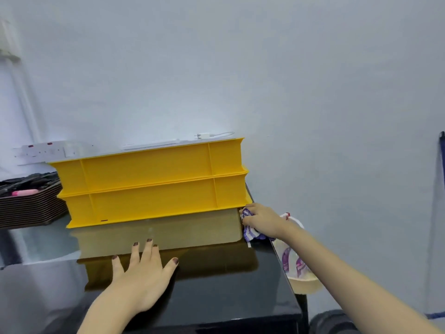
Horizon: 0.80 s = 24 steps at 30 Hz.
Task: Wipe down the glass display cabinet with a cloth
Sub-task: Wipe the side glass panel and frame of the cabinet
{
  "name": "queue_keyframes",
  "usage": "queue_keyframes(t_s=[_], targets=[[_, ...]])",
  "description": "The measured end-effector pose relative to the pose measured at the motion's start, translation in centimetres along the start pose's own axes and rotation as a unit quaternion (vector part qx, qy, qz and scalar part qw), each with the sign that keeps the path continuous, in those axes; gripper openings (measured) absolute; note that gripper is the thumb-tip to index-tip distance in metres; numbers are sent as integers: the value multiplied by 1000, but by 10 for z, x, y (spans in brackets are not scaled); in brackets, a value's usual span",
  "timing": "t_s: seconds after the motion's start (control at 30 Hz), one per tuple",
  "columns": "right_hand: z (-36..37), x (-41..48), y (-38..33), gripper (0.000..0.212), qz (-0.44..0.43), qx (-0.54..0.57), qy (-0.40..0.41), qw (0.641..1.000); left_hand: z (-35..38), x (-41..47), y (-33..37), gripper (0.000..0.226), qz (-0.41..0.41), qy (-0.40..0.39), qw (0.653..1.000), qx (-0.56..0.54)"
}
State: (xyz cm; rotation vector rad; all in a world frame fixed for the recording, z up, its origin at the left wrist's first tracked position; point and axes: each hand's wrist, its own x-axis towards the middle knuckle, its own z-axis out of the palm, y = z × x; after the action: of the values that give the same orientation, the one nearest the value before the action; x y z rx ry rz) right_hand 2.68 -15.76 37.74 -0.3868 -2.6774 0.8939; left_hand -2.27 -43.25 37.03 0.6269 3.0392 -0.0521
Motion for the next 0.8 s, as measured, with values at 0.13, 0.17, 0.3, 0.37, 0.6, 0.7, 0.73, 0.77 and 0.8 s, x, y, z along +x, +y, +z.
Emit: queue_keyframes(t_s=[0.13,0.17,0.3,0.37,0.6,0.7,0.73,0.77,0.8], targets=[[12,-24,17,26,-15,314,46,948,-3,-2,31,65,-52,-4,999,-7],[16,-32,25,32,-10,406,54,912,-4,-2,42,65,-61,-8,998,-9],[67,-50,46,41,47,596,85,797,-6,-11,94,62,-3,-38,999,-10],[88,-44,50,41,77,654,72,749,-5,-14,129,62,29,-38,999,-24],[84,38,74,34,138,666,81,729,-11,-13,190,52,85,-2,996,-39],[103,16,69,37,104,641,112,752,-13,-12,189,50,79,-8,996,-39],[112,-1,67,40,75,623,129,768,-14,-11,188,50,77,-6,996,-45],[121,-22,69,40,50,600,139,786,-13,-11,191,50,71,-9,996,-59],[130,-37,68,39,35,579,143,802,-14,-11,189,50,69,-6,995,-73]])
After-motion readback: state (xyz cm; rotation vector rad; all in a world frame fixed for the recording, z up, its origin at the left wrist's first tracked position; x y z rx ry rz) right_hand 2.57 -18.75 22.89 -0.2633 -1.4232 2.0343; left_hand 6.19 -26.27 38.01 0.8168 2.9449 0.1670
